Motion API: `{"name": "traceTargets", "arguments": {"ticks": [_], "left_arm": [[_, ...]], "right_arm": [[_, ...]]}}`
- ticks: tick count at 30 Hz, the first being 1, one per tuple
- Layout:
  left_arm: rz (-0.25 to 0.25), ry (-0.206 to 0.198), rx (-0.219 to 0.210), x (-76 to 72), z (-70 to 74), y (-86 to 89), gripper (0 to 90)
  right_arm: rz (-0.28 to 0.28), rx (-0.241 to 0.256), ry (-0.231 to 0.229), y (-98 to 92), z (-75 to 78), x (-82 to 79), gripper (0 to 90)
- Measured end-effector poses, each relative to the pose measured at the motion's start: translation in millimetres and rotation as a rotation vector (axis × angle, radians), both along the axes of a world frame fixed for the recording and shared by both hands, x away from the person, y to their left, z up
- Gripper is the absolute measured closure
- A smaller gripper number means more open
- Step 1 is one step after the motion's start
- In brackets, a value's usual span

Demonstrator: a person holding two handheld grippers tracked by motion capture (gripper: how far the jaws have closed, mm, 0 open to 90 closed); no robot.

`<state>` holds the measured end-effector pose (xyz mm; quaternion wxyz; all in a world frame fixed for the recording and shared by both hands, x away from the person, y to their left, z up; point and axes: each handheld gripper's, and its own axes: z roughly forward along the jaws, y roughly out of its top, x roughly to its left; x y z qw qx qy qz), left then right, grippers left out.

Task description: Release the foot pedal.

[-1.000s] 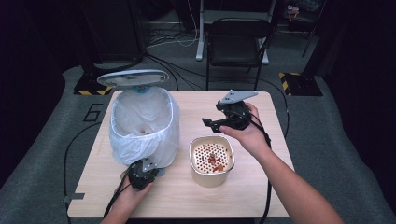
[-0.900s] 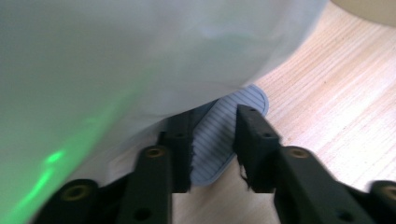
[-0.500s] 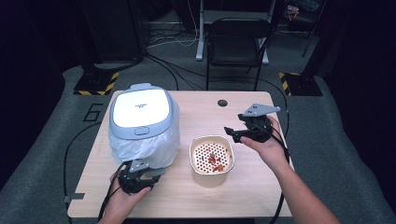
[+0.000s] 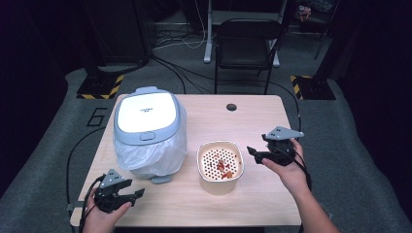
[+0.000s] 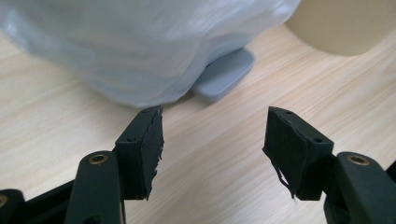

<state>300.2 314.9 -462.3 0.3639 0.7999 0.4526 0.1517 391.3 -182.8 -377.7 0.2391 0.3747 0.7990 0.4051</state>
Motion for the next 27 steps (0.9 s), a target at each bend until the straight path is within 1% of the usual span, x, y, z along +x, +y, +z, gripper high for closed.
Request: {"name": "traceTargets", "arguments": {"ticks": [1,3,4,6,7,8,10,11,12,15,16,17,19,20,21,22,23,24,26,27], "left_arm": [[0.008,0.001,-0.007,1.2,-4.0,2.3,37.1],[0.008,0.006,-0.001,3.7,-11.8,5.9,37.1],[0.013,0.006,-0.001,5.1,-17.8,7.1,37.1],[0.004,0.014,0.006,7.2,-24.3,9.7,37.1],[0.013,0.016,-0.004,7.5,-28.0,9.8,37.1],[0.012,0.022,-0.002,8.2,-29.8,10.7,37.1],[0.004,0.009,0.003,9.6,-33.9,11.9,36.7],[-0.001,0.003,0.015,10.7,-35.1,13.0,36.4],[0.002,-0.005,0.018,11.3,-37.4,13.5,35.0],[-0.001,0.003,0.025,13.3,-42.0,15.2,33.8],[-0.005,-0.012,0.036,14.5,-43.8,16.6,33.4],[0.005,-0.007,0.027,14.7,-44.9,16.7,33.1],[0.010,-0.004,0.028,15.8,-45.6,20.1,33.1],[0.012,-0.004,0.023,15.9,-45.9,21.0,33.7],[0.016,-0.008,0.017,16.3,-46.5,21.9,34.1],[0.019,-0.011,0.021,16.8,-47.0,23.4,34.1],[0.031,-0.013,0.011,17.4,-48.4,24.6,34.1],[0.024,0.003,0.012,18.0,-48.0,26.4,34.1],[0.050,-0.001,-0.004,18.9,-50.7,27.3,33.9],[0.051,-0.002,0.004,19.3,-51.4,27.8,33.9]], "right_arm": [[-0.011,0.010,0.000,-1.7,-2.4,-1.3,28.4],[-0.026,0.023,0.007,-7.1,-10.7,-4.1,28.4],[-0.036,0.021,0.007,-8.6,-14.2,-5.1,28.4],[-0.057,0.013,0.011,-12.7,-24.0,-7.2,28.4],[-0.066,0.010,0.010,-14.6,-29.5,-8.5,28.4],[-0.070,0.002,0.012,-16.2,-34.9,-9.8,28.4],[-0.087,-0.011,0.016,-19.5,-46.8,-13.3,28.4],[-0.089,-0.022,0.015,-22.0,-54.9,-14.8,28.4],[-0.094,-0.029,0.019,-23.9,-61.0,-16.2,28.4],[-0.110,-0.026,0.036,-28.2,-76.0,-18.9,28.4],[-0.111,-0.025,0.037,-29.3,-78.5,-19.2,28.4],[-0.114,-0.018,0.037,-30.5,-81.6,-19.8,28.4],[-0.127,0.011,0.034,-32.6,-89.0,-21.5,28.4],[-0.122,0.024,0.033,-33.6,-94.4,-22.6,28.4],[-0.119,0.025,0.029,-33.8,-97.9,-22.9,28.4],[-0.116,0.009,0.027,-34.3,-101.9,-23.0,28.3],[-0.114,-0.013,0.027,-34.7,-105.2,-22.7,28.3],[-0.122,-0.015,0.033,-35.1,-109.3,-22.1,28.3],[-0.131,0.005,0.048,-36.5,-114.5,-20.5,28.4],[-0.134,0.010,0.055,-36.8,-117.4,-19.4,28.4]]}}
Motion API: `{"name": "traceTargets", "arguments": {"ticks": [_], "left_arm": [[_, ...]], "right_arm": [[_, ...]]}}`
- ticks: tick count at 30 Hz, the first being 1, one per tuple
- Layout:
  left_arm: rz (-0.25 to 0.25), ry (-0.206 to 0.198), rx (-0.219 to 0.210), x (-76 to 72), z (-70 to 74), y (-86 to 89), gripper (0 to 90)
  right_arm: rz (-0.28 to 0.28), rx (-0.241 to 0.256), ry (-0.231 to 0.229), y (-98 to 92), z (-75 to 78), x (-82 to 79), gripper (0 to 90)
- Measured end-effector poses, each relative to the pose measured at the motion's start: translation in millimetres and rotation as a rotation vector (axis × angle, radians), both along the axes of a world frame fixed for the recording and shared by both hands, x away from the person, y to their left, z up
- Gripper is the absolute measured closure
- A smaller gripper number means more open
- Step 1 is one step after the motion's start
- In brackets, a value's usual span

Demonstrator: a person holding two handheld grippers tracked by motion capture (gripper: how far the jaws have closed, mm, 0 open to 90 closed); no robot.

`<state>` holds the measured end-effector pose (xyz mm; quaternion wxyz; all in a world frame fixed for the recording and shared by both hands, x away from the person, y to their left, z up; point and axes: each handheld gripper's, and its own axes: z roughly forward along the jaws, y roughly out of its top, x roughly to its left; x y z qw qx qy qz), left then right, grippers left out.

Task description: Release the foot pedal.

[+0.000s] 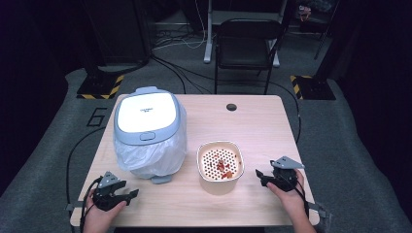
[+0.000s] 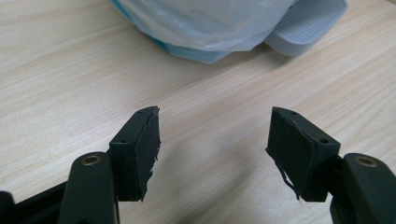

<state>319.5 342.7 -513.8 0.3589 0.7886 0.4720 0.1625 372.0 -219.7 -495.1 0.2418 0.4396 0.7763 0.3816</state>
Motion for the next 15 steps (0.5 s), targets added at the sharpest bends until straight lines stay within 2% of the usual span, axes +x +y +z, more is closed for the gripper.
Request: {"name": "traceTargets", "arguments": {"ticks": [2,3,6,7,10,11,14,15], "left_arm": [[0.016,0.002,0.011,1.0,-1.5,-0.2,34.0],[0.006,0.015,0.007,1.5,-1.9,0.3,35.3],[0.012,0.005,-0.012,3.0,-4.5,-0.4,35.6],[-0.002,0.021,0.017,3.5,-3.3,1.4,34.5],[0.027,0.006,0.036,5.3,-5.7,1.5,32.4],[0.034,0.021,0.040,5.4,-5.7,2.0,31.6],[0.056,0.007,0.049,7.0,-7.3,2.5,31.9],[0.068,-0.017,0.055,8.0,-8.7,2.4,32.1]], "right_arm": [[0.000,-0.006,0.013,-0.1,-5.9,2.2,28.3],[-0.001,-0.016,0.015,0.3,-8.6,2.8,28.3],[0.011,-0.019,0.032,2.3,-15.4,5.0,27.8],[0.011,-0.026,0.042,3.6,-17.6,5.9,27.4],[0.024,-0.049,0.047,4.8,-21.0,8.3,26.8],[0.020,-0.044,0.051,5.5,-21.9,8.6,26.4],[0.015,-0.039,0.062,5.0,-23.9,9.5,24.9],[0.010,-0.034,0.058,5.0,-25.2,9.9,24.7]]}}
